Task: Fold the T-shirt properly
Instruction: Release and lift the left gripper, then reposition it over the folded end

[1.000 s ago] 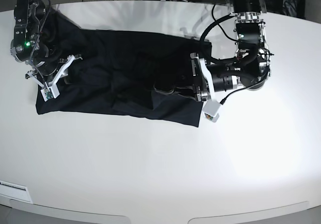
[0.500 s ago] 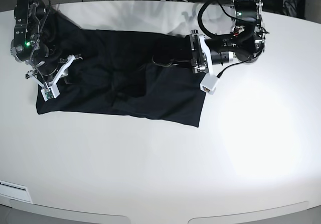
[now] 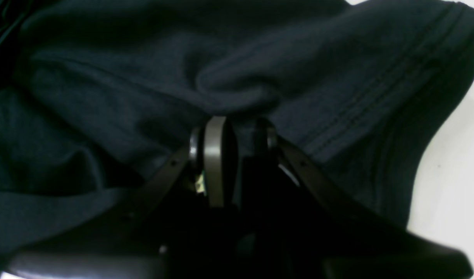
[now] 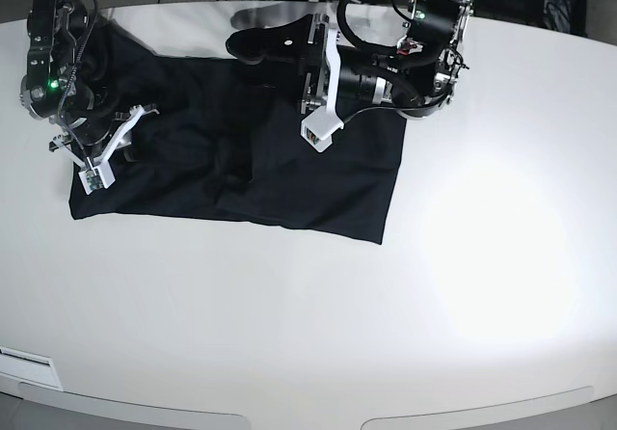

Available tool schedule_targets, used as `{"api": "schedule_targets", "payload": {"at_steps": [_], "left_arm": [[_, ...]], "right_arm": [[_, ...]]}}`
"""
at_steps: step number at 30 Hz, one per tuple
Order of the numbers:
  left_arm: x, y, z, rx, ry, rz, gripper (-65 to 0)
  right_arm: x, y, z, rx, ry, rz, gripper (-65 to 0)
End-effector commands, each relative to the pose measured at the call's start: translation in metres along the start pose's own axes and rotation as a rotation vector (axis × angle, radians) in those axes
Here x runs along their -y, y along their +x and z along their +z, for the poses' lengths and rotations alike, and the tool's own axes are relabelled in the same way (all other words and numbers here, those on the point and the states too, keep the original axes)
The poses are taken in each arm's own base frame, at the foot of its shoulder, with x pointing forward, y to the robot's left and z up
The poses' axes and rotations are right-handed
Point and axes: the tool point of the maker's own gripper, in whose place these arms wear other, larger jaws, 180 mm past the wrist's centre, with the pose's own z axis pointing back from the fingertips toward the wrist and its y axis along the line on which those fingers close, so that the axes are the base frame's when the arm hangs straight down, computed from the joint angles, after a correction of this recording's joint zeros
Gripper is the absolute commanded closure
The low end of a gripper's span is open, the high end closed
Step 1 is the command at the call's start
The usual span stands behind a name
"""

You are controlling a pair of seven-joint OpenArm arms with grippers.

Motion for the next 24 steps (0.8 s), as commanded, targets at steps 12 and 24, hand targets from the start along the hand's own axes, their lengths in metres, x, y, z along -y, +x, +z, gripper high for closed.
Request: {"api": "schedule_targets", "payload": {"at_steps": [12,24], "left_arm": [[0.058,0.064,0.032,0.094,0.135,-0.421,0.0],[-0.033,0.084,0.099,0.209,0.627,-0.359,0.0]], "right_arm": [[0.001,-0.006,0.001,-0.033,0.0,0.006,-16.7],[-0.005,-0.005,0.001,-0.029,0.032,0.015,-16.7]]}}
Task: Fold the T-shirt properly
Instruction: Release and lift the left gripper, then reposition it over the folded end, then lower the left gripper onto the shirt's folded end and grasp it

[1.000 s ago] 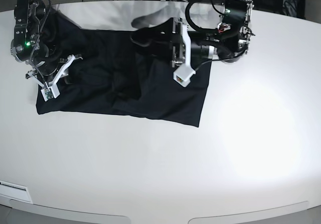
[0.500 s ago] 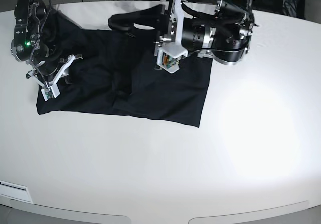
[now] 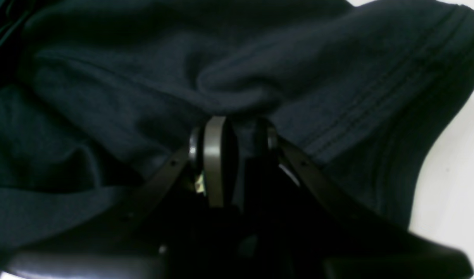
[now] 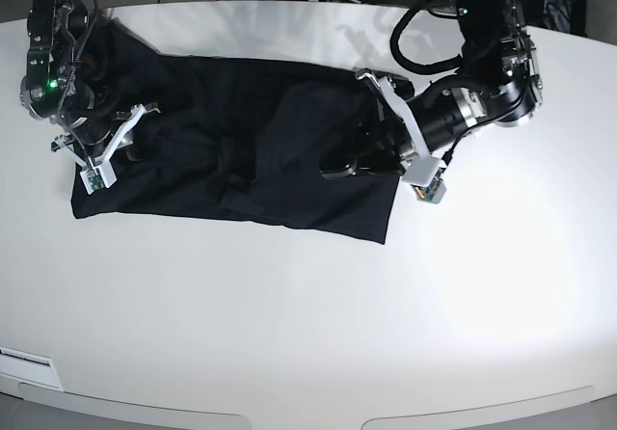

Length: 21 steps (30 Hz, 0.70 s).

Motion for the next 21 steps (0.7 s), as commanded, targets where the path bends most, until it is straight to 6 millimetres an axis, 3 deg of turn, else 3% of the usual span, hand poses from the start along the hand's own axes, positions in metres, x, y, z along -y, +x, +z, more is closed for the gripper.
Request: {"api": "schedule_targets", "payload": {"at_steps": [1,6,8,10,15,18,21], "left_arm": [[0.002,0.003,-0.005,0.013,-0.015,-0.013,0.0],[-0.013,-0.034,-0.028,-0.078,0.035,0.062,0.0],[-0.009,-0.048,-0.036,-0.113,0.006,0.099,0.0],[0.008,-0.059,-0.044,-0.142,-0.075,0.117,0.0],[0.076,-0.062,-0.054,-0.168,-0.358,0.123,0.0],[0.09,-0.063,-0.057,-0.181,-0.402,0.105,0.0],[0.088,-0.053,-0.055,-0.17,-0.396,0.065,0.0]], "right_arm": [[-0.001,-0.006,0.001,-0.034,0.008,0.016,-16.7],[-0.002,-0.006,0.001,-0.033,0.015,0.026,-16.7],[-0.003,-0.006,0.001,-0.034,0.019,0.032,-16.7],[-0.002,-0.006,0.001,-0.034,0.018,0.032,-16.7],[-0.002,-0.006,0.001,-0.034,0.018,0.032,-16.7],[-0.003,-0.006,0.001,-0.033,0.019,0.031,-16.7],[-0.002,-0.006,0.001,-0.033,0.018,0.032,-16.7]]}}
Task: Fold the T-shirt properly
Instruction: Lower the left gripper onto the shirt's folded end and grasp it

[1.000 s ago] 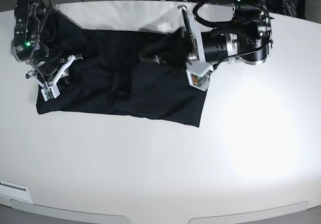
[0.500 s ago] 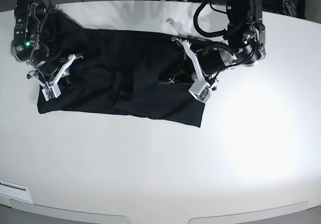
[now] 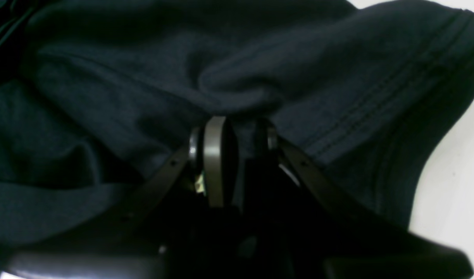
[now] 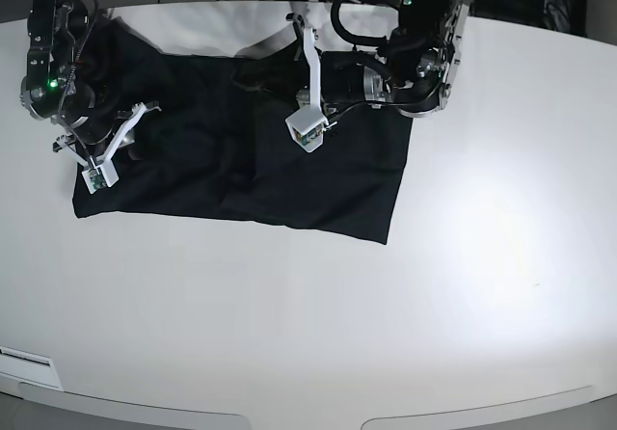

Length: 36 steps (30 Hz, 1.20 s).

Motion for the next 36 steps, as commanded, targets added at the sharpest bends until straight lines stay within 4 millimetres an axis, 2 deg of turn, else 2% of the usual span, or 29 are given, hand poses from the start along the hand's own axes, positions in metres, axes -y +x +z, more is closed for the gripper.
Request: {"api": "schedule_targets", "payload": {"at_steps": [1,4,6,8,12,14,16,23,26,28,33,36], "left_arm": [[0.007,0.028,0.006,0.08,-0.018,-0.06,0.0],[0.018,0.065,0.026,0.177,-0.003,-0.166,0.0],[0.008,0.076,0.04,0.199,0.096,-0.223,0.0],[-0.019,0.08,0.055,0.209,0.241,-0.226,0.0],[-0.091,0.079,0.093,0.236,0.63,-0.087,0.0],[-0.107,0.068,0.097,0.196,0.703,-0.079,0.0],[-0.118,0.052,0.093,0.143,0.716,-0.06,0.0],[-0.156,-0.016,0.082,-0.014,0.748,0.079,0.0],[-0.167,-0.038,0.087,-0.056,0.765,0.114,0.0],[-0.17,-0.046,0.093,-0.079,0.772,0.127,0.0],[-0.17,-0.052,0.098,-0.108,0.779,0.137,0.0],[-0.172,-0.055,0.101,-0.116,0.796,0.158,0.0]], "right_arm": [[0.0,-0.005,0.001,-0.032,0.006,0.017,-16.7],[0.0,-0.006,0.001,-0.032,0.006,0.016,-16.7],[-0.001,-0.008,0.001,-0.042,0.006,0.015,-16.7],[0.0,-0.009,0.002,-0.046,0.004,0.013,-16.7],[0.0,-0.007,0.001,-0.039,0.005,0.013,-16.7],[-0.001,-0.007,0.001,-0.035,0.008,0.011,-16.7],[-0.001,-0.007,0.001,-0.034,0.01,0.008,-16.7],[-0.001,-0.001,0.002,-0.023,0.013,0.023,-16.8],[0.005,0.018,0.002,0.015,0.001,0.037,-16.8],[0.008,0.038,0.007,0.062,-0.017,0.055,-18.3],[0.013,0.096,0.038,0.205,-0.094,0.118,-34.9],[0.031,0.101,0.052,0.213,-0.179,0.104,-37.4]]}}
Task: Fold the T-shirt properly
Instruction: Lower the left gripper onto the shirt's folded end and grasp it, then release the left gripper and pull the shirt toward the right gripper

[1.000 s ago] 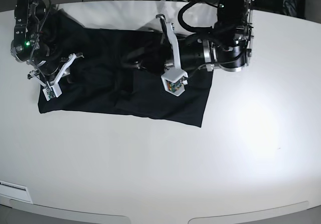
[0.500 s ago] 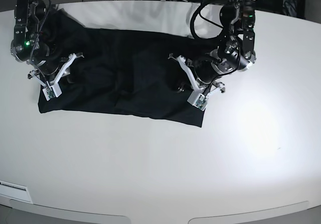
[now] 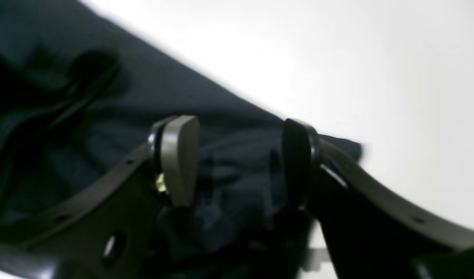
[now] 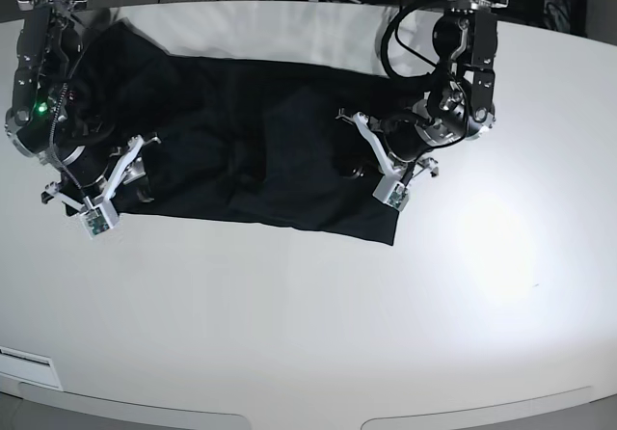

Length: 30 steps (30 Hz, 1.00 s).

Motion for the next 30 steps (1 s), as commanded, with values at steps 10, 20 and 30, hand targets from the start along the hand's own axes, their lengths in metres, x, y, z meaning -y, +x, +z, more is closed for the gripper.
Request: {"api": "schedule_targets", "payload": {"at_steps": [10,20,30], "left_arm": [[-0.022,-0.022,0.008,-0.12,0.077,-0.041,0.0],[-0.018,-0.021,0.008,-0.115,0.057,-0.025,0.0],[-0.017,-0.018,0.009,-0.108,0.056,-0.03,0.0]], "right_arm": [[0.083,-0.08,0.029,-0.106,-0.097,-0.459,-38.0],[0.027,-0.118,0.009,-0.177,0.239,-0.618,-38.0],[-0.041,-0.104,-0.014,-0.179,0.444,-0.492,-37.9]]}}
